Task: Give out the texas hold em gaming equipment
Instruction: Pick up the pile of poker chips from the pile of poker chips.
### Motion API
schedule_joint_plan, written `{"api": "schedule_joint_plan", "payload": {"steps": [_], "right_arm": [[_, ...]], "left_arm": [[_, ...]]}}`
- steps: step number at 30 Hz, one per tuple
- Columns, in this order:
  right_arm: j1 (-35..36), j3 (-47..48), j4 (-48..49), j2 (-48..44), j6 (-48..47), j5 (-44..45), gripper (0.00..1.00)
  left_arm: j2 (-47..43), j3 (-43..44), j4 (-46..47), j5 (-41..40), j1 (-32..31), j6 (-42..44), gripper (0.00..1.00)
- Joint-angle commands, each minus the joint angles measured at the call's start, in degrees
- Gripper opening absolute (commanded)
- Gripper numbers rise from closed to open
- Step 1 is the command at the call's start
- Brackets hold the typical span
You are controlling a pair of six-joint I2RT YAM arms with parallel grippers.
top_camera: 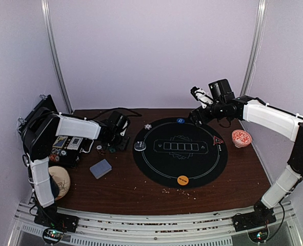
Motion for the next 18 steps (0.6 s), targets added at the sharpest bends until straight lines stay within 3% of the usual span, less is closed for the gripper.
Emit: {"api": "schedule_joint_plan", "payload": {"steps": [1, 18], "right_arm": [[0.2, -0.7, 0.7, -0.7, 0.5, -0.3, 0.94], [0.2, -0.7, 0.6, -0.8, 0.5, -0.2, 0.94]], "left_arm": [[1.6, 0.9, 1.0, 0.8, 0.8, -0.1, 0.59], [1.5, 0.7, 1.5, 1.4, 0.8, -0.2, 0.49]]}}
